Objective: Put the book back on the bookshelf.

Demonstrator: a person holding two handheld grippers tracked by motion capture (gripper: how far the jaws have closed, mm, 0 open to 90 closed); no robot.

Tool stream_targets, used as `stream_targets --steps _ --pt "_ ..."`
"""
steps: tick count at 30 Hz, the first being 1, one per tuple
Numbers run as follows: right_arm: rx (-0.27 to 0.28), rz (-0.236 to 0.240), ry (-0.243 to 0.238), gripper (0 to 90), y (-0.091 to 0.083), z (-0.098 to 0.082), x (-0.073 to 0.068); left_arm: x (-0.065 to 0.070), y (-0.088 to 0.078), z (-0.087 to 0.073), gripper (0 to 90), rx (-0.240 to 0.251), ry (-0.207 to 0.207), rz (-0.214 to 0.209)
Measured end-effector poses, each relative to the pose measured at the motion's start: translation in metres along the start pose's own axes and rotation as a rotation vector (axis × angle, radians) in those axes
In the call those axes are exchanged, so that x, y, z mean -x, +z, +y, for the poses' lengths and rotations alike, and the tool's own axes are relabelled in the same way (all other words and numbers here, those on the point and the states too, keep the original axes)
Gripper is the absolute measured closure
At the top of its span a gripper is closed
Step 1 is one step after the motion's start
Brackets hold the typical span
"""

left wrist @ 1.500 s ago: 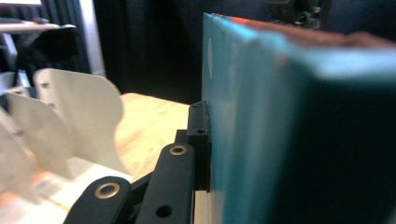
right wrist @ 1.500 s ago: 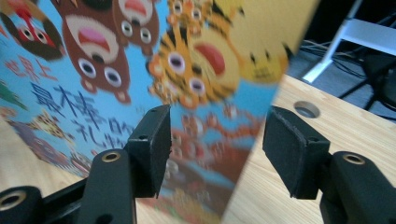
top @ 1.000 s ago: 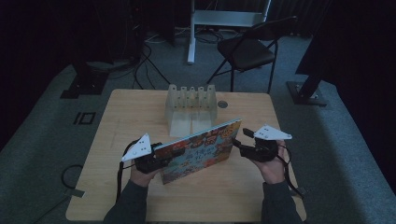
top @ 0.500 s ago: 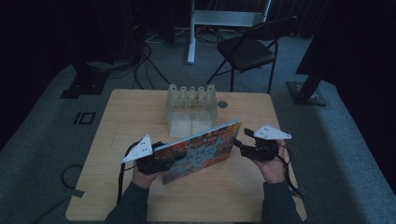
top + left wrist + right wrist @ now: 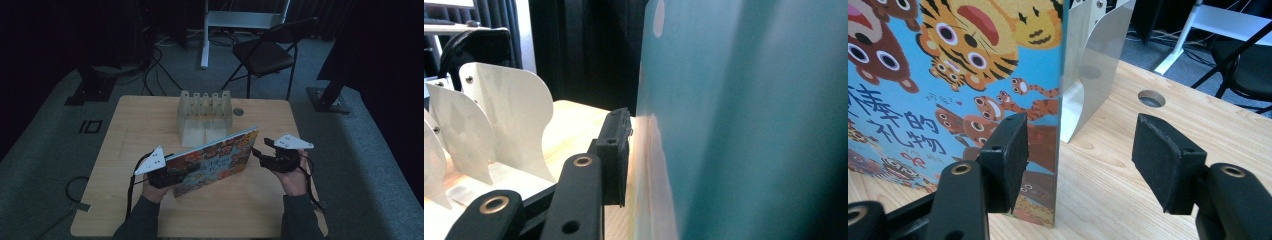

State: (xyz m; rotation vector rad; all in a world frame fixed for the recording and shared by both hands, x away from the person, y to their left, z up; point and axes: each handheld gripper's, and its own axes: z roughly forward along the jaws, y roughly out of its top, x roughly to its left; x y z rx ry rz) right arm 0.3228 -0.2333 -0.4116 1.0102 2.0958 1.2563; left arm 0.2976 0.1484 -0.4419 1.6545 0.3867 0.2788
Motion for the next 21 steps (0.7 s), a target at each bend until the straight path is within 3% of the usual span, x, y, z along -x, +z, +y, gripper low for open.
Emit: stream_targets --steps 7,15,21 --pt "-0.013 -0.004 0.009 38.8 0.0025 -0.0035 0.0028 0.0024 0.0004 -0.0039 59.1 0.000 0.018 0.031" --pt "-0.019 -0.012 0.019 38.7 0.0007 -0.0051 0.0058 0.0019 0.0000 -0.0079 50.6 0.006 0.011 0.032" --pt "-0.024 -0.015 0.029 38.7 0.0012 -0.0077 0.0079 0.0020 0.0004 -0.0104 50.3 0.003 0.004 0.037"
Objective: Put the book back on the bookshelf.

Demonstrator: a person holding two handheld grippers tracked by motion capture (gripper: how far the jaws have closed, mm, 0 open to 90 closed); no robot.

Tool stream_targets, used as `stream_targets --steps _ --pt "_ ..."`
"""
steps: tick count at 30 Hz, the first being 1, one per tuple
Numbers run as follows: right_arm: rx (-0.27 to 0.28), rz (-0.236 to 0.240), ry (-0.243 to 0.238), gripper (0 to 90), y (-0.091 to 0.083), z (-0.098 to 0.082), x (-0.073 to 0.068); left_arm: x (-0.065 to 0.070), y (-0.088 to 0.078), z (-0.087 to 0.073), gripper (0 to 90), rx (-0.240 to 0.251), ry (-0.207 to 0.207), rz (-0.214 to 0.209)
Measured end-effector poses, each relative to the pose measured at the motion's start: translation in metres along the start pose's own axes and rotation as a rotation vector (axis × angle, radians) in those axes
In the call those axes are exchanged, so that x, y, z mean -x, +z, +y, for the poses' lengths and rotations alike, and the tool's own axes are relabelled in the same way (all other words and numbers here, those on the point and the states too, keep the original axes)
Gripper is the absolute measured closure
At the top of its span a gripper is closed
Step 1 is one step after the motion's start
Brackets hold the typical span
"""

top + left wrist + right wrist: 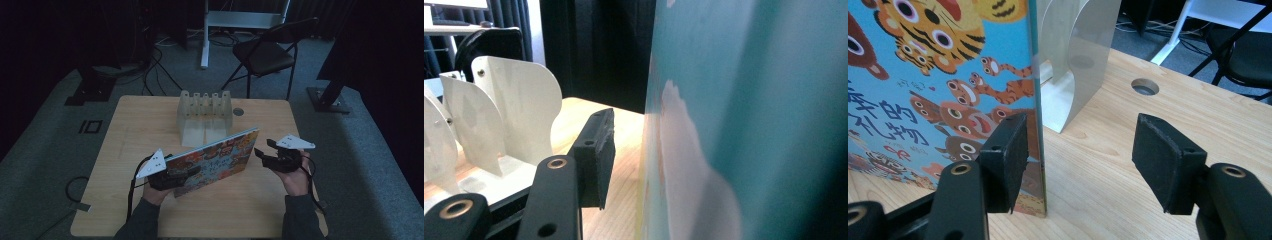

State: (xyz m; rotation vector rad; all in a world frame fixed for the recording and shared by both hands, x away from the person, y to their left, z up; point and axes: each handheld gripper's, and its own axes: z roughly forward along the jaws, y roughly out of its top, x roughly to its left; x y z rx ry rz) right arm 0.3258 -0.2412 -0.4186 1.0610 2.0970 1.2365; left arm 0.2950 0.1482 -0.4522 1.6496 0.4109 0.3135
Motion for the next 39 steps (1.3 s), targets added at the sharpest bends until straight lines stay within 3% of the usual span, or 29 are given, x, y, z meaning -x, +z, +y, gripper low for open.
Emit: stream_targets --steps 6,12,22,28,33,39 --pt "-0.003 0.000 0.002 38.5 0.001 -0.001 0.001 0.002 0.001 -0.005 50.7 0.007 0.024 0.027" --pt "-0.008 -0.004 0.005 38.4 0.003 -0.003 0.003 -0.001 0.003 -0.014 50.5 0.017 -0.002 0.028" --pt "-0.018 -0.013 0.008 38.4 0.003 -0.006 0.004 0.006 0.004 -0.022 60.2 0.017 0.025 0.039" --pt "-0.038 -0.026 0.016 38.2 0.007 -0.012 0.007 0.004 0.005 -0.028 65.9 0.017 0.000 0.014" --pt "-0.045 -0.043 0.013 37.7 0.009 -0.017 0.009 0.005 0.005 -0.030 59.1 0.008 -0.004 0.038" --pt "-0.068 -0.052 0.019 37.4 0.011 -0.025 0.014 0.007 0.006 -0.032 59.1 0.006 0.005 0.040"
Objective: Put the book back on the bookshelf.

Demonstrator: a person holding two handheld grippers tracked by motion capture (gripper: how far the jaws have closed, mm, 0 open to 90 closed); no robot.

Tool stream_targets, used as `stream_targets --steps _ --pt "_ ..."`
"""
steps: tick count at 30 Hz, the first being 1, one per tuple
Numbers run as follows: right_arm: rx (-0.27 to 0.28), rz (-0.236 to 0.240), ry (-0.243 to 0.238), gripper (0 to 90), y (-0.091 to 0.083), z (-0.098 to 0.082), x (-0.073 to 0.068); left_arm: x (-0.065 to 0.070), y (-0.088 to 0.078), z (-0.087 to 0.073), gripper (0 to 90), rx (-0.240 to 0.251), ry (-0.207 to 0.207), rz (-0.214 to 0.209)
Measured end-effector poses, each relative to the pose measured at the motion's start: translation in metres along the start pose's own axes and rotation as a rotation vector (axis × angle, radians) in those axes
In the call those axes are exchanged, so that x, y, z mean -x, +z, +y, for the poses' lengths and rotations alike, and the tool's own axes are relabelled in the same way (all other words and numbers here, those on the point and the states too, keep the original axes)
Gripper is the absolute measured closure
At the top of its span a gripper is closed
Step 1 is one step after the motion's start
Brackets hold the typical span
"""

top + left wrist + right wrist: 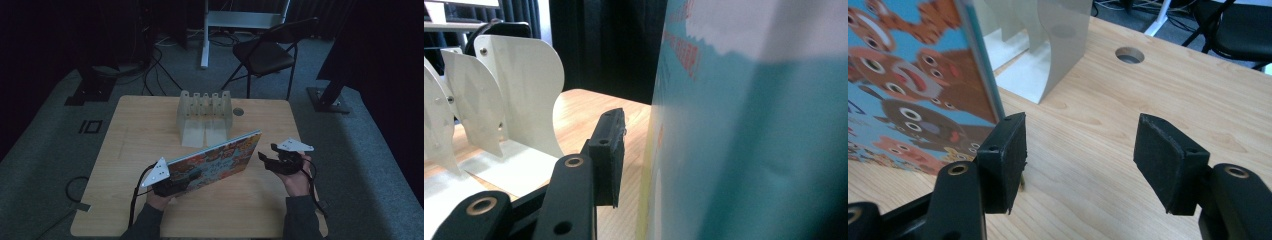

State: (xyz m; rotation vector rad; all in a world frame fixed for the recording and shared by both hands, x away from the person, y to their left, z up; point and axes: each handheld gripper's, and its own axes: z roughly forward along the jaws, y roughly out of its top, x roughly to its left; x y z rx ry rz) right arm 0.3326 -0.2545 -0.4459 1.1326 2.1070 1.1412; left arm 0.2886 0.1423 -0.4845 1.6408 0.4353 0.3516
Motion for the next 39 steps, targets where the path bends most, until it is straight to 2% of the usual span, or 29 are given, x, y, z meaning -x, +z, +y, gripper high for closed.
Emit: stream_targets --steps 3,6,14,17,24,27,28,30,32,35,39 --pt "-0.006 -0.006 0.003 37.4 0.001 -0.005 0.003 0.000 0.001 -0.001 63.6 -0.008 -0.004 -0.007" --pt "-0.012 -0.018 0.015 37.5 0.003 -0.013 0.009 0.001 0.002 -0.003 64.0 0.002 -0.013 -0.007" --pt "-0.067 -0.032 0.034 37.4 0.012 -0.035 0.021 0.002 0.004 -0.008 70.3 -0.013 -0.017 -0.016" --pt "-0.072 -0.037 0.049 37.5 0.013 -0.041 0.024 0.001 0.005 -0.010 74.5 -0.017 -0.027 -0.029" --pt "-0.088 -0.055 0.082 37.4 0.014 -0.054 0.033 0.003 0.006 -0.009 76.0 -0.019 -0.016 -0.023" --pt "-0.094 -0.060 0.095 37.5 0.015 -0.058 0.037 0.006 0.007 -0.009 78.3 -0.019 -0.003 -0.007" --pt "-0.095 -0.062 0.100 37.5 0.015 -0.059 0.038 0.009 0.008 -0.010 79.5 -0.014 0.004 0.014" --pt "-0.094 -0.064 0.105 37.5 0.014 -0.061 0.039 0.009 0.008 -0.011 80.7 -0.008 -0.027 0.041" --pt "-0.095 -0.065 0.111 37.5 0.015 -0.062 0.041 0.008 0.008 -0.011 80.6 -0.006 -0.032 0.044" --pt "-0.100 -0.067 0.115 37.4 0.016 -0.065 0.042 0.012 0.008 -0.011 80.6 -0.010 -0.004 0.043" --pt "-0.107 -0.066 0.119 37.5 0.018 -0.066 0.043 0.014 0.008 -0.011 80.3 -0.005 0.006 0.041"
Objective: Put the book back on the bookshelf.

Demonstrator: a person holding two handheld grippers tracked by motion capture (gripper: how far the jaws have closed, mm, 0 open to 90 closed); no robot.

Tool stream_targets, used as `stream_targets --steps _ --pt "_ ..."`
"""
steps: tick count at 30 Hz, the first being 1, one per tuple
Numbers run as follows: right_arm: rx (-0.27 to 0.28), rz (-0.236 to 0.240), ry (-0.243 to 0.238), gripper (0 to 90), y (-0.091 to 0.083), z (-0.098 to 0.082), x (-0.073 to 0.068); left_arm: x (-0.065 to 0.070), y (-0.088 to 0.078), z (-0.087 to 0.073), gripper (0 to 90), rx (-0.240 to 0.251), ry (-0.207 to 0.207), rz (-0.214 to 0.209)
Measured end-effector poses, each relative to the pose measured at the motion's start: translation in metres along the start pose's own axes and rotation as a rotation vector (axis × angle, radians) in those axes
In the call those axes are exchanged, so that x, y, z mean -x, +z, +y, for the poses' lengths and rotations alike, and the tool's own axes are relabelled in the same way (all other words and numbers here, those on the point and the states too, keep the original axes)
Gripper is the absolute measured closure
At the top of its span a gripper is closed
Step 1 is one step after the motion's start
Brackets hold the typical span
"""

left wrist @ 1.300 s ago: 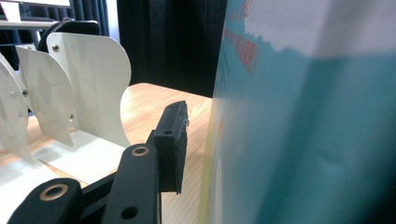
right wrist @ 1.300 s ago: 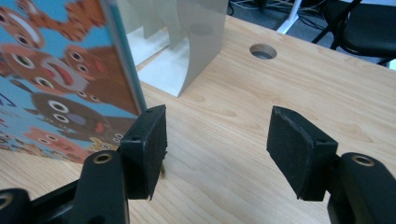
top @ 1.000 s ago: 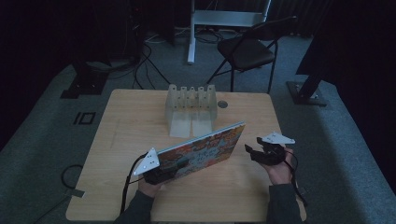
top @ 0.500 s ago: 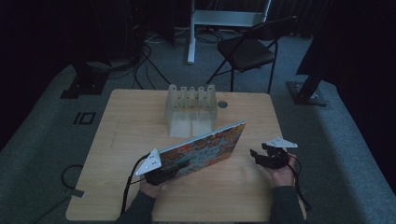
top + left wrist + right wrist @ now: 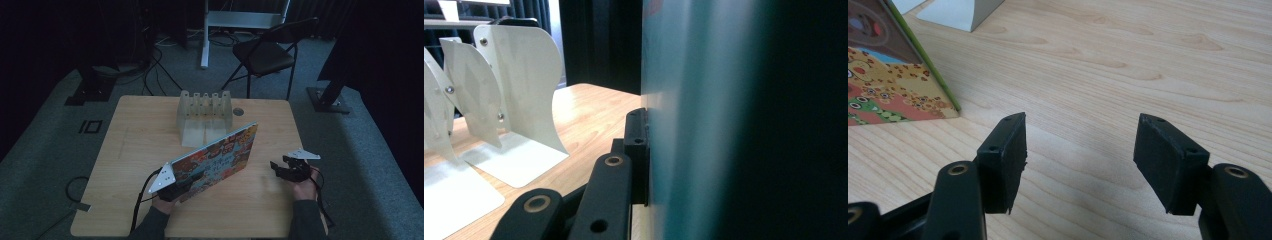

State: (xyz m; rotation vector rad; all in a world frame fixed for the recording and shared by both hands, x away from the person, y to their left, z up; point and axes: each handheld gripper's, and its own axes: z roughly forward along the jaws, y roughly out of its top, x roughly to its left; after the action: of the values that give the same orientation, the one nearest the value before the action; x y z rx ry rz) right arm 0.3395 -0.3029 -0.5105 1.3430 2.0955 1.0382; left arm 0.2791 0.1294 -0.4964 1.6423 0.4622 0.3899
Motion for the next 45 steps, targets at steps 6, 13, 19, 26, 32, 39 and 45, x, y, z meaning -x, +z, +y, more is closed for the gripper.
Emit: stream_targets --steps 6,13,19,26,32,39,45 --pt "-0.002 0.001 0.001 37.5 0.002 -0.001 0.001 0.001 0.002 -0.003 76.6 0.020 -0.013 -0.023" --pt "-0.014 0.000 0.010 37.4 0.005 -0.004 0.003 0.004 0.005 -0.005 76.0 0.028 -0.020 -0.012" --pt "-0.022 0.003 0.015 37.4 0.008 -0.006 0.004 0.005 0.006 -0.003 79.3 0.017 -0.007 0.000" --pt "-0.032 0.002 0.014 37.4 0.010 -0.008 0.004 0.009 0.007 -0.003 79.6 0.013 0.004 0.007" --pt "-0.060 -0.012 0.001 34.7 0.015 -0.009 0.003 0.011 0.007 -0.001 80.2 0.008 -0.025 0.026" --pt "-0.081 -0.017 0.011 32.7 0.019 -0.013 0.006 0.010 0.008 0.002 80.4 0.001 -0.053 0.037" --pt "-0.091 -0.013 0.019 32.3 0.021 -0.016 0.008 0.009 0.006 0.004 80.7 -0.006 -0.055 0.044"
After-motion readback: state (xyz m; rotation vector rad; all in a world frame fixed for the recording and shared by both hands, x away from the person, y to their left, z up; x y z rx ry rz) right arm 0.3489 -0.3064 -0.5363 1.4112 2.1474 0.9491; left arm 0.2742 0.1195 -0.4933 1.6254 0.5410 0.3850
